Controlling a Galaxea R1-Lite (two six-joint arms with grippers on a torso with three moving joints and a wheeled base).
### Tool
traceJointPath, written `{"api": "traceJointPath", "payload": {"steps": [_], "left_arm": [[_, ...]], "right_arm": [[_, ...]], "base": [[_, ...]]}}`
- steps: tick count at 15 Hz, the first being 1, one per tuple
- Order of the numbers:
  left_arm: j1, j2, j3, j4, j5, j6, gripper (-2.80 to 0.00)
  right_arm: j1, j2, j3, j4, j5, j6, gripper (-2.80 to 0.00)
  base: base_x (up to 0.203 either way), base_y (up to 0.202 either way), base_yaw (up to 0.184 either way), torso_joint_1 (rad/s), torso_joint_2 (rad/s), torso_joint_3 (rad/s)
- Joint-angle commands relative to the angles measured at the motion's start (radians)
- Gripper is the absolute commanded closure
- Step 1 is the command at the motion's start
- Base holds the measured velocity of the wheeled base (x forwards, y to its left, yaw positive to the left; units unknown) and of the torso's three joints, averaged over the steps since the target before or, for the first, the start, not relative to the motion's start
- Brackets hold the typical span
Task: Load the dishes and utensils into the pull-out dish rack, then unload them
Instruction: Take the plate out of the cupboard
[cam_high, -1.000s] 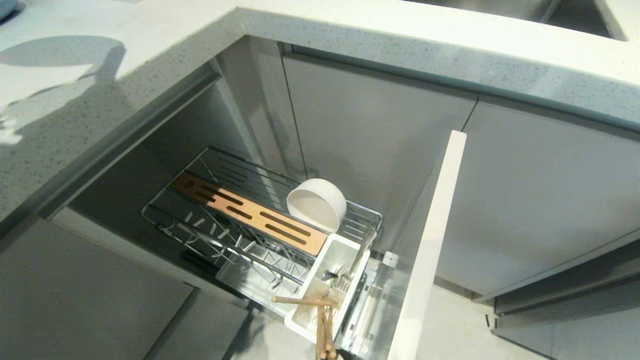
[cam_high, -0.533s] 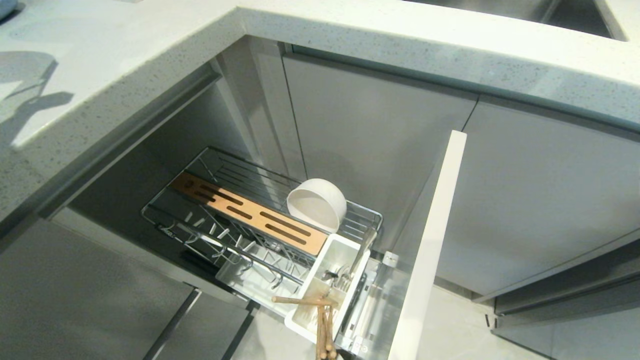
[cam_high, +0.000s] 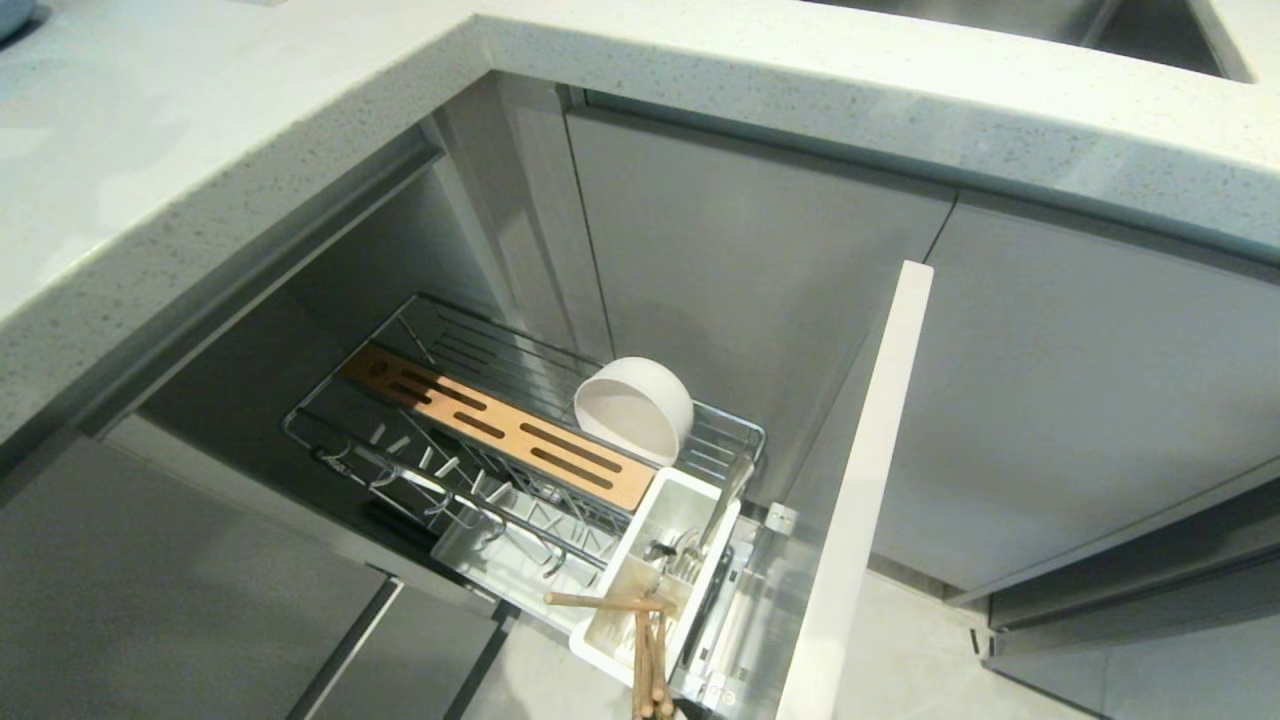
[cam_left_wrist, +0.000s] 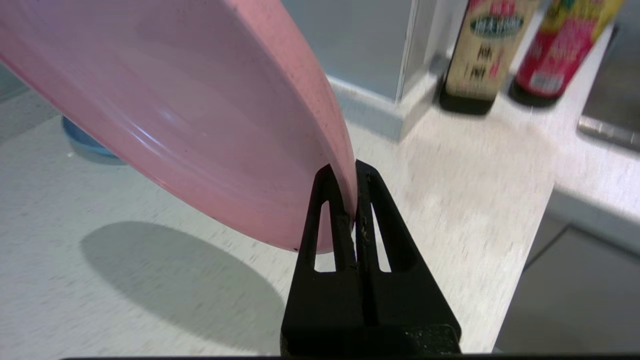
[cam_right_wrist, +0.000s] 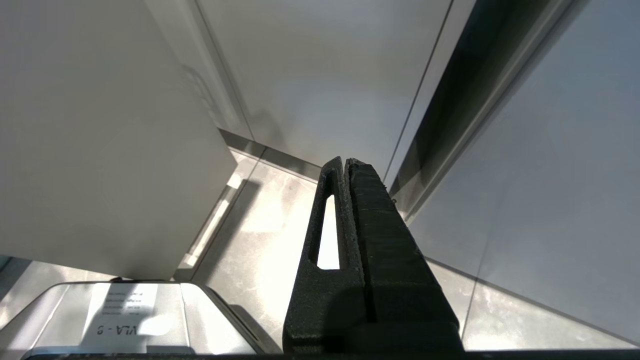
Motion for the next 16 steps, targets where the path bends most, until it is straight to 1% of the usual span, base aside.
{"api": "traceJointPath", "payload": {"steps": [1, 2, 3, 4, 5, 6, 8, 10, 13, 15, 16], "left_arm": [[0.064, -0.053, 0.003, 0.077, -0.044, 0.009, 0.00], [0.099, -0.067, 0.003, 0.123, -0.077, 0.018, 0.00], [0.151, -0.084, 0.003, 0.177, -0.130, 0.030, 0.00], [0.195, -0.105, 0.002, 0.247, -0.209, 0.041, 0.00], [0.215, -0.119, 0.000, 0.320, -0.251, 0.051, 0.00], [0.243, -0.128, -0.003, 0.386, -0.264, 0.067, 0.00], [0.281, -0.143, -0.004, 0.492, -0.268, 0.131, 0.00], [0.301, -0.152, -0.007, 0.616, -0.259, 0.193, 0.00], [0.317, -0.150, -0.034, 0.764, -0.215, 0.246, 0.00], [0.324, -0.149, -0.035, 0.830, -0.163, 0.285, 0.00], [0.328, -0.147, -0.035, 0.857, -0.152, 0.296, 0.00]], "right_arm": [[0.001, 0.000, 0.002, 0.000, 0.000, 0.000, 0.00], [0.001, 0.000, 0.002, 0.000, 0.000, 0.000, 0.00], [0.001, 0.000, 0.002, 0.000, 0.000, 0.000, 0.00], [0.001, 0.000, 0.002, 0.000, 0.000, 0.000, 0.00], [0.001, 0.000, 0.002, 0.000, 0.000, 0.000, 0.00], [0.001, 0.000, 0.002, 0.000, 0.000, 0.000, 0.00], [0.001, 0.000, 0.002, 0.000, 0.000, 0.000, 0.00], [0.001, 0.000, 0.002, 0.000, 0.000, 0.000, 0.00], [0.001, 0.000, 0.002, 0.000, 0.000, 0.000, 0.00], [0.001, 0.000, 0.002, 0.000, 0.000, 0.000, 0.00], [0.001, 0.000, 0.002, 0.000, 0.000, 0.000, 0.00]], "base": [[0.000, 0.000, 0.000, 0.000, 0.00, 0.000], [0.000, 0.000, 0.000, 0.000, 0.00, 0.000], [0.000, 0.000, 0.000, 0.000, 0.00, 0.000], [0.000, 0.000, 0.000, 0.000, 0.00, 0.000], [0.000, 0.000, 0.000, 0.000, 0.00, 0.000], [0.000, 0.000, 0.000, 0.000, 0.00, 0.000], [0.000, 0.000, 0.000, 0.000, 0.00, 0.000], [0.000, 0.000, 0.000, 0.000, 0.00, 0.000], [0.000, 0.000, 0.000, 0.000, 0.00, 0.000], [0.000, 0.000, 0.000, 0.000, 0.00, 0.000], [0.000, 0.000, 0.000, 0.000, 0.00, 0.000]]}}
